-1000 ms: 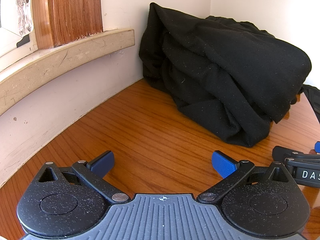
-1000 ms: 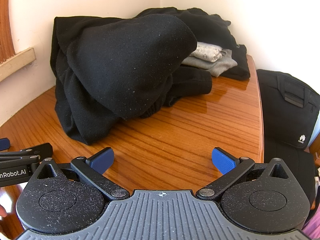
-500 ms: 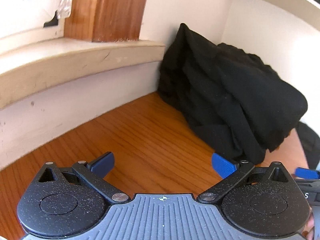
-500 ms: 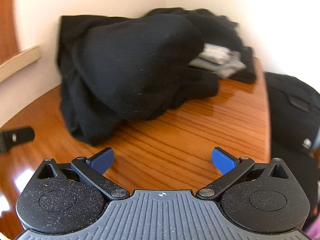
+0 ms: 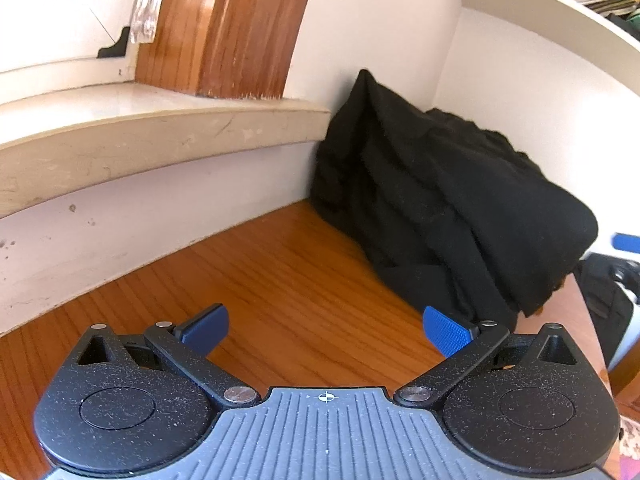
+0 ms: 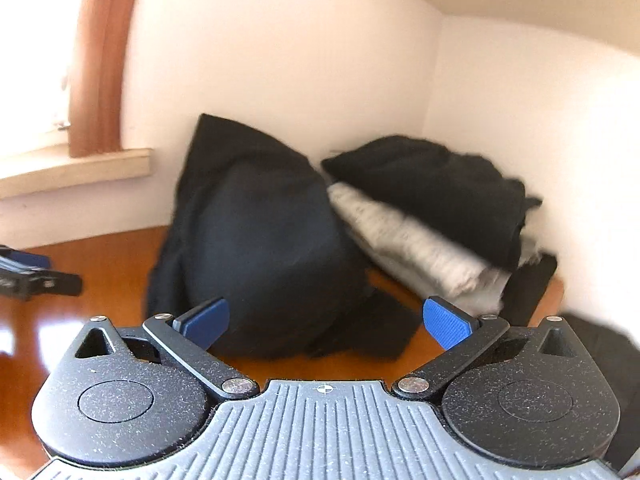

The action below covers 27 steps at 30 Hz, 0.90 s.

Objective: Fold clothes

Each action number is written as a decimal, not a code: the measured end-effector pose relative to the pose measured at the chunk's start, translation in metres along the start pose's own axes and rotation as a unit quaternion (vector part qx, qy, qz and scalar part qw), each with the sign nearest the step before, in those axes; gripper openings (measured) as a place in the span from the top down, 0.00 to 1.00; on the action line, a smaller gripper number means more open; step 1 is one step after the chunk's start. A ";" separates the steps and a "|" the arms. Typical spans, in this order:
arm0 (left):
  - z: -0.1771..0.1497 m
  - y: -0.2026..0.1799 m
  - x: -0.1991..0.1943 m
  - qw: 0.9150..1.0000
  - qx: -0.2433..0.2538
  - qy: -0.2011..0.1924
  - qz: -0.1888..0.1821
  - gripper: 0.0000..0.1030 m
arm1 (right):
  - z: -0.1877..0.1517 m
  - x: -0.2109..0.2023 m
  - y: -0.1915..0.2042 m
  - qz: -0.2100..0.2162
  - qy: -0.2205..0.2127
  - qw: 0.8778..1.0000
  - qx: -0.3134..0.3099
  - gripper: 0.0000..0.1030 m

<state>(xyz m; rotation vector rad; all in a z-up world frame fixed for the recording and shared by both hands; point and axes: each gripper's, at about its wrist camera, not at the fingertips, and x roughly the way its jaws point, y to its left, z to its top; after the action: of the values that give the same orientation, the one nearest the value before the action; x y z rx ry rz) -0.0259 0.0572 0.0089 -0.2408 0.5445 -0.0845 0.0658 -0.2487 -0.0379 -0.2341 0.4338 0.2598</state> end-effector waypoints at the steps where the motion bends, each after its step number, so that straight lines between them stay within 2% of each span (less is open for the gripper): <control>1: 0.000 0.000 -0.001 1.000 -0.002 -0.003 -0.003 0.00 | 0.004 0.006 -0.002 0.004 0.004 1.000 -0.002 0.00; 8: 0.002 -0.001 0.002 1.000 -0.004 -0.002 -0.008 0.00 | 0.016 0.043 -0.009 0.058 0.016 0.998 0.024 0.00; 9: 0.002 -0.002 0.002 1.000 -0.002 -0.001 -0.010 0.00 | 0.017 0.050 -0.007 0.069 0.018 0.997 0.022 0.01; 13: 0.001 -0.006 0.001 1.000 0.003 0.001 -0.023 0.00 | 0.015 0.072 0.007 0.059 0.002 0.998 -0.031 0.01; 15: 0.001 -0.011 -0.001 1.000 0.013 -0.001 -0.023 0.00 | 0.014 0.081 0.002 0.077 0.007 0.997 -0.017 0.01; 16: 0.001 -0.013 -0.002 1.000 0.017 -0.003 -0.025 0.00 | 0.014 0.081 -0.001 0.087 0.009 0.996 -0.008 0.07; 17: 0.001 -0.015 -0.003 0.999 0.018 -0.005 -0.029 0.00 | 0.014 0.079 -0.005 0.102 0.008 0.995 0.000 0.20; 19: 0.000 -0.018 -0.004 0.999 0.017 -0.007 -0.038 0.00 | 0.014 0.075 -0.009 0.128 0.006 0.992 0.009 0.32; 23: -0.002 -0.023 -0.004 0.999 0.023 -0.006 -0.043 0.00 | 0.026 0.066 -0.013 0.150 -0.004 0.989 0.014 0.53; 27: -0.001 -0.024 -0.006 0.999 0.016 -0.007 -0.048 0.00 | 0.048 0.053 -0.010 0.151 -0.028 0.988 -0.005 0.60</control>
<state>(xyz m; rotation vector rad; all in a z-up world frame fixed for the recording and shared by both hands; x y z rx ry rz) -0.0324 0.0346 0.0168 -0.2354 0.5173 -0.1852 0.1332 -0.2341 -0.0168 -0.1692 0.4111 0.5644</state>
